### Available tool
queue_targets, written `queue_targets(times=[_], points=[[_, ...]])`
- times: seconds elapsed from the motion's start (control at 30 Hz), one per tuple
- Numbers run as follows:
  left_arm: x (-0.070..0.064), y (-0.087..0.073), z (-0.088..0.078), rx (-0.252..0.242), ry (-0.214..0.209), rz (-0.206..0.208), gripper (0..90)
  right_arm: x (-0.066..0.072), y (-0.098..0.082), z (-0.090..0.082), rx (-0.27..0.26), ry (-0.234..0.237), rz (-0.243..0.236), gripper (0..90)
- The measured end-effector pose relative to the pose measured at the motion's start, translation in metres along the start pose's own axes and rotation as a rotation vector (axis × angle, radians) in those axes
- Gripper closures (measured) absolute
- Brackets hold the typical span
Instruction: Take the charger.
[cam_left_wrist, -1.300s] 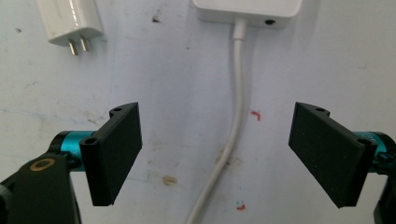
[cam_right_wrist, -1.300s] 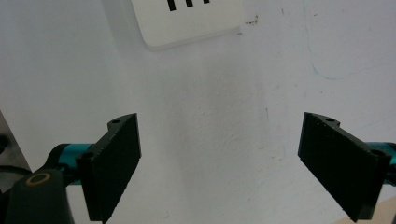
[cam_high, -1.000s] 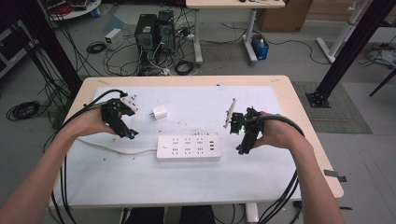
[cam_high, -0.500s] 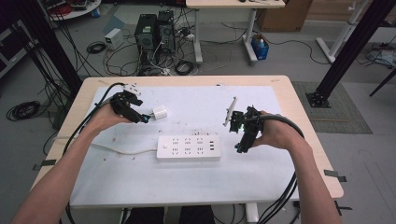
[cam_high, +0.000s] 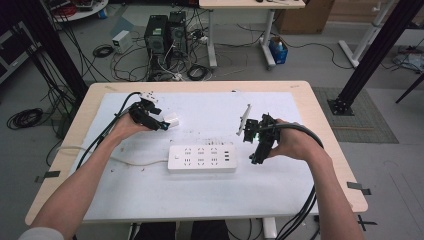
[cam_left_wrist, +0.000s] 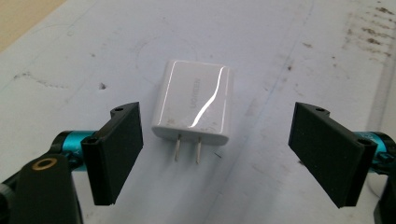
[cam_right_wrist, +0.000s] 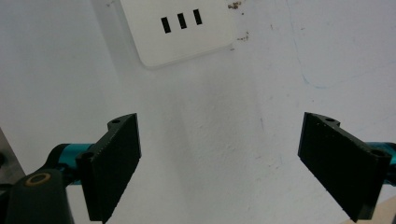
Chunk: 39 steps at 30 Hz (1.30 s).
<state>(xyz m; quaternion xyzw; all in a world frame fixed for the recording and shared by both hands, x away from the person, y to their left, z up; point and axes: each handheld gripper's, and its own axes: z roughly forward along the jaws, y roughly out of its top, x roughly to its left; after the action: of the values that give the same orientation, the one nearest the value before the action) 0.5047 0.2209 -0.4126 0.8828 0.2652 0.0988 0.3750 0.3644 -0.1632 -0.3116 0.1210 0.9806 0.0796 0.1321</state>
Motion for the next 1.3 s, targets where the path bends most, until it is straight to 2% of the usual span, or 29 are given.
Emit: queue_targets(times=[0.07,0.23,0.43,0.63,0.93,1.3], points=[[0.002,-0.001,0.003,-0.023,-0.013,-0.008,17.8,0.0,0.0,0.001,0.002,0.0,0.001,12.6],[0.008,-0.004,0.011,-0.027,-0.025,-0.009,17.8,-0.001,0.001,0.002,0.004,0.0,-0.002,12.6],[0.009,-0.007,0.016,-0.029,-0.024,0.016,18.0,-0.001,0.002,0.003,0.01,0.003,-0.002,12.6],[0.011,-0.008,0.019,-0.033,-0.027,0.025,20.1,-0.001,0.004,0.005,0.013,0.006,-0.006,12.6],[0.009,-0.011,0.027,-0.014,-0.025,0.065,26.7,-0.001,0.005,0.008,0.027,0.004,-0.004,12.6],[0.008,-0.011,0.03,-0.007,0.009,0.089,38.8,-0.002,0.003,0.009,0.029,0.001,0.004,12.6]])
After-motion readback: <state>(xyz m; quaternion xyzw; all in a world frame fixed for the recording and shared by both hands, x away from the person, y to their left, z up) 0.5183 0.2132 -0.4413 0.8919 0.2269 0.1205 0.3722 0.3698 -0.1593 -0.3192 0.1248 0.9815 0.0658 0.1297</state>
